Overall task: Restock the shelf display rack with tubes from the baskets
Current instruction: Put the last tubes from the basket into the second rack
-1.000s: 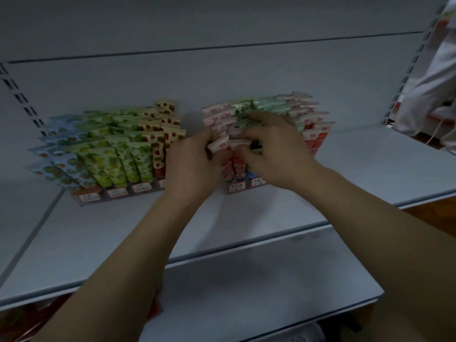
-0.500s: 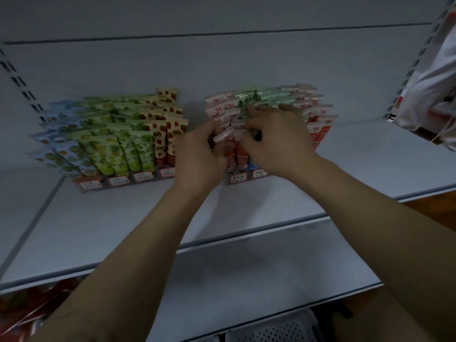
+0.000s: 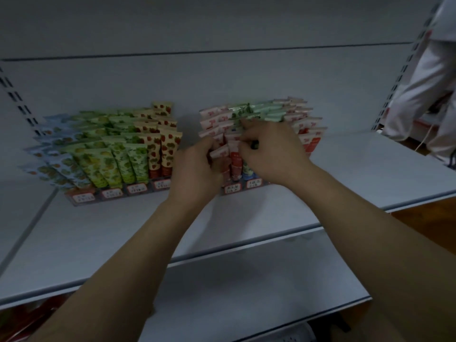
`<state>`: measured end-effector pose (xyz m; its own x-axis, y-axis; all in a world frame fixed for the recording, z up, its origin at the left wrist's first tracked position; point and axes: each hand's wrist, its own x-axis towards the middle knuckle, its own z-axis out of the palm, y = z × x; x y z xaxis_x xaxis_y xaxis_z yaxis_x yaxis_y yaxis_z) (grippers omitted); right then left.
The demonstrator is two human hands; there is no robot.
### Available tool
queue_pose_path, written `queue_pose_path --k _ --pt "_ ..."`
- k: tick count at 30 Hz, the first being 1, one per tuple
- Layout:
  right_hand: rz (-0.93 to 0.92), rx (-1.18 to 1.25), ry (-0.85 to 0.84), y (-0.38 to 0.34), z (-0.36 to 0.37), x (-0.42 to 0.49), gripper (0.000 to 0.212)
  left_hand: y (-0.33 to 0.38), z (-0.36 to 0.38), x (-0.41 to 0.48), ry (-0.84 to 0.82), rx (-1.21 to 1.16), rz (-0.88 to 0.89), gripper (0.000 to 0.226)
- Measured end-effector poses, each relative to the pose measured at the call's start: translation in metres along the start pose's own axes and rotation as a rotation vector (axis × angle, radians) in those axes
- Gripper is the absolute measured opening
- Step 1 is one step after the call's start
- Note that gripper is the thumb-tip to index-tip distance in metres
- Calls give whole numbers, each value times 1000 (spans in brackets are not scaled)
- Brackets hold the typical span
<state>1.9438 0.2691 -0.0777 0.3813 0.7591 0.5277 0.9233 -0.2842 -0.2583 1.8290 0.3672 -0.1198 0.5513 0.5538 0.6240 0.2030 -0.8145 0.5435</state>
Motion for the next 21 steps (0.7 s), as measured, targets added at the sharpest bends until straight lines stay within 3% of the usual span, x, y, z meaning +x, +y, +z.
queue_pose_path --k 5,8,12,17,21 --pt "16 127 96 1 -6 -12 23 14 -15 8 -60 306 67 8" --pt "6 -18 176 9 -11 -19 32 23 -18 10 19 300 174 28" --pt "-42 -192 87 14 -8 -21 35 26 -13 16 -26 355 358 28" --pt "-65 -154 150 16 -4 -19 27 25 -7 23 -53 397 263 22" --pt "-61 -94 60 17 -7 -16 27 24 -6 31 -107 414 258 24"
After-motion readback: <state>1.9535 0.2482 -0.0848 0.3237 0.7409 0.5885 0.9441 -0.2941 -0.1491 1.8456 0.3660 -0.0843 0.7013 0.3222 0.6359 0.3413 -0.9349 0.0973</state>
